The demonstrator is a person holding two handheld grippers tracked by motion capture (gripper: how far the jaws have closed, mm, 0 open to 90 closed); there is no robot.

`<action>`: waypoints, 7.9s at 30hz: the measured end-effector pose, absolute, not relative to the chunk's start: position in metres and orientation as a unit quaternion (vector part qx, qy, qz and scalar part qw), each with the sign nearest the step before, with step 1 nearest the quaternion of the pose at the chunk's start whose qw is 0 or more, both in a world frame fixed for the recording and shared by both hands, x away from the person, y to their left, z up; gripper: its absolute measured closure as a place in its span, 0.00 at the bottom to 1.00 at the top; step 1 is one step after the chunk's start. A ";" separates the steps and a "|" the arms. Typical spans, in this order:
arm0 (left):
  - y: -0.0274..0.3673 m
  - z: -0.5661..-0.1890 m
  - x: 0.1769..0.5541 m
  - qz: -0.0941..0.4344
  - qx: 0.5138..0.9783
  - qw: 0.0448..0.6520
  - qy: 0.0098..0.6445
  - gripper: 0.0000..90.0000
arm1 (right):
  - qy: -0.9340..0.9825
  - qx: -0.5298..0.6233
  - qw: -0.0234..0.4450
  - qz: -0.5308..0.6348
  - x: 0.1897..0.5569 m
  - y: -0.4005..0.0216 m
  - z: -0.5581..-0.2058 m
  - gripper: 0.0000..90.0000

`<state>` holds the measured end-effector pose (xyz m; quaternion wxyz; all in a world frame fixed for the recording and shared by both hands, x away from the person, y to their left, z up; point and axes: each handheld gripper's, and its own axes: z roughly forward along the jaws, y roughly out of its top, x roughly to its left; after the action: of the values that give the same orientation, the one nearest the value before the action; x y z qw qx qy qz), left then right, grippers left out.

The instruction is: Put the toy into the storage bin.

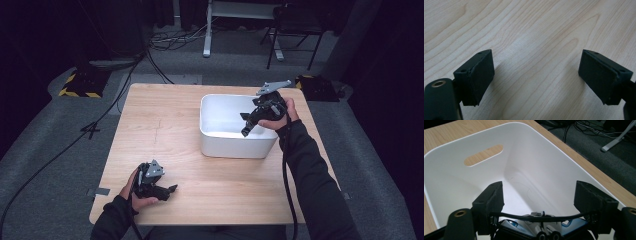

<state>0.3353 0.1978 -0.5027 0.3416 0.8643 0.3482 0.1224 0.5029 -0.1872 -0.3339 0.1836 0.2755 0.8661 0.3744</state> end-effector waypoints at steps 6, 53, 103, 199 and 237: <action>0.198 -0.503 0.335 0.122 0.865 0.342 0.346 0.16 | 0.873 0.279 0.180 0.358 0.505 -0.188 -0.339 0.27; 0.197 -0.503 0.335 0.123 0.863 0.343 0.349 0.16 | 0.921 0.239 0.138 0.276 0.499 -0.246 -0.373 0.27; 0.197 -0.503 0.335 0.123 0.863 0.343 0.349 0.16 | 0.876 0.288 0.178 0.345 0.481 -0.256 -0.371 0.26; 0.197 -0.503 0.335 0.123 0.863 0.344 0.349 0.16 | 0.806 0.288 0.289 0.429 0.385 -0.303 -0.353 0.20; 0.197 -0.503 0.335 0.123 0.863 0.343 0.349 0.16 | 0.815 0.308 0.276 0.406 0.361 -0.328 -0.402 0.20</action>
<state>0.3347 0.1968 -0.5027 0.3435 0.8632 0.3490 0.1232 0.3610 -0.3282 -0.4016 0.2758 0.3085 0.8146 0.4065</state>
